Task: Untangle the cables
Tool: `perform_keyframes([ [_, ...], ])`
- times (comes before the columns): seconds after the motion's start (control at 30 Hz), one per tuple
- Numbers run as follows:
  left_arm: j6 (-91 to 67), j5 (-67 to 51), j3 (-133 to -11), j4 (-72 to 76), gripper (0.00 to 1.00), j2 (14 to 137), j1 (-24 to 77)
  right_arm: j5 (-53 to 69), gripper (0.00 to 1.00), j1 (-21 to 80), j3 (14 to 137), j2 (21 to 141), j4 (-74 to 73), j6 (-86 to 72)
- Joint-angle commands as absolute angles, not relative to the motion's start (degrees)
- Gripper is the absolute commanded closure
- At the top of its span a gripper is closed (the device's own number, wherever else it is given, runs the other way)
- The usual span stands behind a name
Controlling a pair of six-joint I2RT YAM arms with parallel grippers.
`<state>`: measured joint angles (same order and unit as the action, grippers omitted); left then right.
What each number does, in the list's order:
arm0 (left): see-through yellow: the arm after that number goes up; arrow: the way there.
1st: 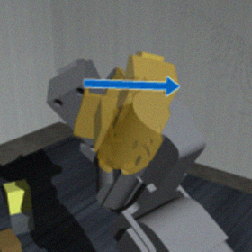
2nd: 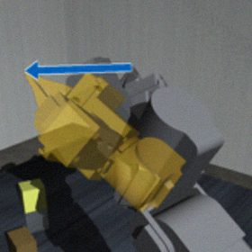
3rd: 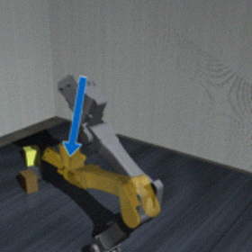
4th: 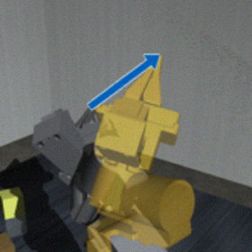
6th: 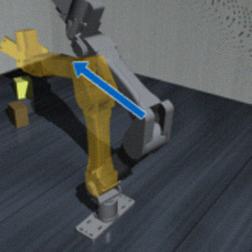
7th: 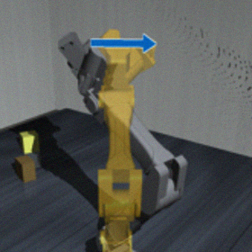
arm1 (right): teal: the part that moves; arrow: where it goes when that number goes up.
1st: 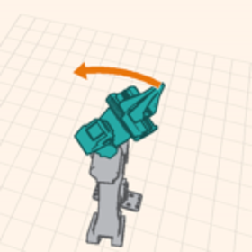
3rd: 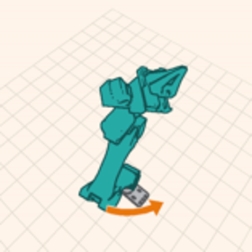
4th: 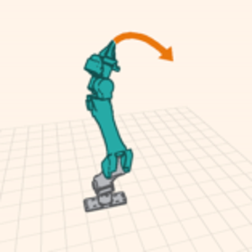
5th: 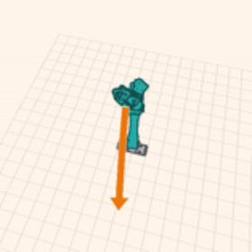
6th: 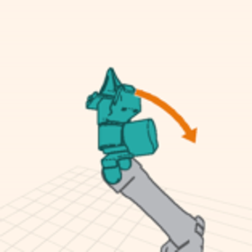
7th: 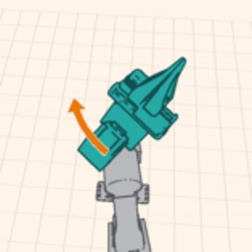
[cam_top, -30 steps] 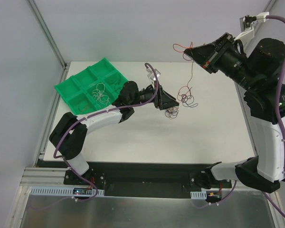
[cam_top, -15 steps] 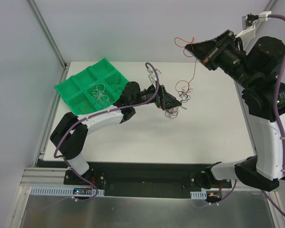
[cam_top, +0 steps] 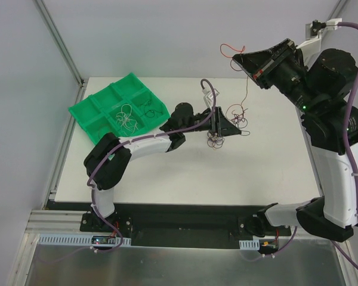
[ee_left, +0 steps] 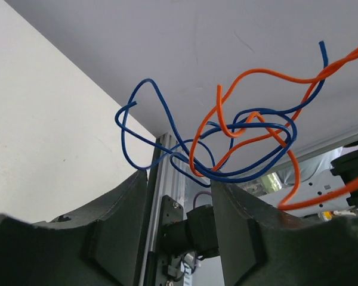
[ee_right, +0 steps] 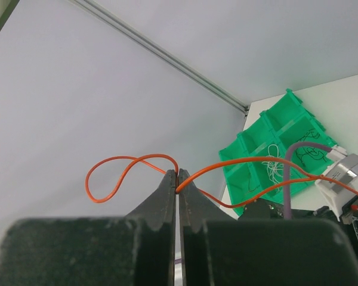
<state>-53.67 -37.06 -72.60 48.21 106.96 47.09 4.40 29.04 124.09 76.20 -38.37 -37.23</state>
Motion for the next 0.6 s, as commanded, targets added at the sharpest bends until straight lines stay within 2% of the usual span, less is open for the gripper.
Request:
perform_keyframes([
  [0.0, -55.8, -37.4, -76.5, 52.8, 0.45, 107.6, 48.1, 3.2, 1.0, 29.8, 125.8, 75.1, -35.0, -38.1],
  [0.07, -55.9, -37.0, -76.2, 53.0, 0.41, 107.5, 48.3, 3.3, 1.0, 29.8, 127.3, 75.7, -36.1, -38.0],
  [0.13, -56.1, -36.9, -76.9, 52.1, 0.41, 108.2, 48.4, 3.2, 1.0, 29.9, 127.4, 75.8, -35.8, -38.1],
  [0.4, -56.3, -35.7, -78.0, 50.2, 0.57, 109.2, 48.8, 2.7, 1.0, 30.6, 127.6, 76.2, -35.2, -38.6],
  [0.47, -56.0, -35.0, -78.0, 49.1, 0.65, 109.1, 48.6, 2.5, 1.0, 31.1, 127.7, 76.4, -35.2, -38.5],
  [0.57, -55.1, -34.6, -78.2, 44.8, 0.89, 108.9, 48.2, 2.3, 1.0, 31.4, 128.1, 76.6, -35.2, -38.1],
])
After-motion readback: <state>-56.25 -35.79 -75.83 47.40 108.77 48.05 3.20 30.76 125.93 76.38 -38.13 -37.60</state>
